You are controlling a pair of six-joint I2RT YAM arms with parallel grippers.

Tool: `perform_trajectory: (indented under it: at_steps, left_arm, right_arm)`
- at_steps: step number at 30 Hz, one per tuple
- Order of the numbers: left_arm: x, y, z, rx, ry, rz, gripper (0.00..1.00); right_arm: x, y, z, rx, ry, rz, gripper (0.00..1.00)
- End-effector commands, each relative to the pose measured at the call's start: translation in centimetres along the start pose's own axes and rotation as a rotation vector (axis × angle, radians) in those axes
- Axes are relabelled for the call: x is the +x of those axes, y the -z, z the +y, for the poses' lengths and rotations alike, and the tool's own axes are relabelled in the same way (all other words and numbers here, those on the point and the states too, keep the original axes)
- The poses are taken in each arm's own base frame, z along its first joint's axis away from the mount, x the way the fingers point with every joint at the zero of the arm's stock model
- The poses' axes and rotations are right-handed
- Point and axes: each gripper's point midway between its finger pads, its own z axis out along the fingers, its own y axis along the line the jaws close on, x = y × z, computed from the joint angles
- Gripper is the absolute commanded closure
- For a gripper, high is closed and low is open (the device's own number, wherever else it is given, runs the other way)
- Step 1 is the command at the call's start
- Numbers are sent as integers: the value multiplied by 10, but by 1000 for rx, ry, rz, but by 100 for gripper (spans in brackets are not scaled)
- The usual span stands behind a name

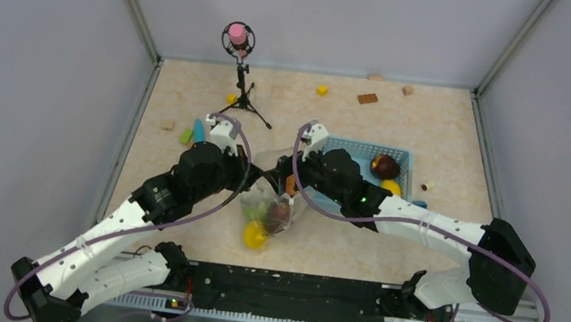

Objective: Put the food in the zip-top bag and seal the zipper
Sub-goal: Place the fake fruit in the zipper food storage bag, then pick up the fake fruit from the bin.

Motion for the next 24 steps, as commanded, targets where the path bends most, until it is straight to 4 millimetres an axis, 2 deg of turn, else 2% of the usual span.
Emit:
perform_trajectory:
  at_steps: [1, 3, 6, 11, 17, 21, 24]
  left_arm:
    - [-14, 3, -12, 54, -4, -55, 100]
    - [-14, 3, -11, 51, -3, -59, 100]
    - [-15, 4, -11, 51, -3, -64, 100]
    - [-17, 6, -11, 48, 0, -73, 100]
    - [-15, 4, -11, 49, 1, -67, 100]
    - [-14, 2, -11, 49, 1, -60, 100]
    - [-14, 1, -11, 46, 1, -57, 100]
  right_arm:
    - [-37, 13, 13, -13, -2, -80, 3]
    - [-42, 20, 12, 2, -8, -84, 3]
    - [-48, 33, -1, 79, -27, -88, 3]
    - [-56, 67, -42, 316, -59, -120, 1]
    - [-27, 120, -115, 722, -130, -50, 1]
    - [12, 149, -166, 918, -194, 81, 1]
    - [39, 161, -194, 1017, -233, 164, 1]
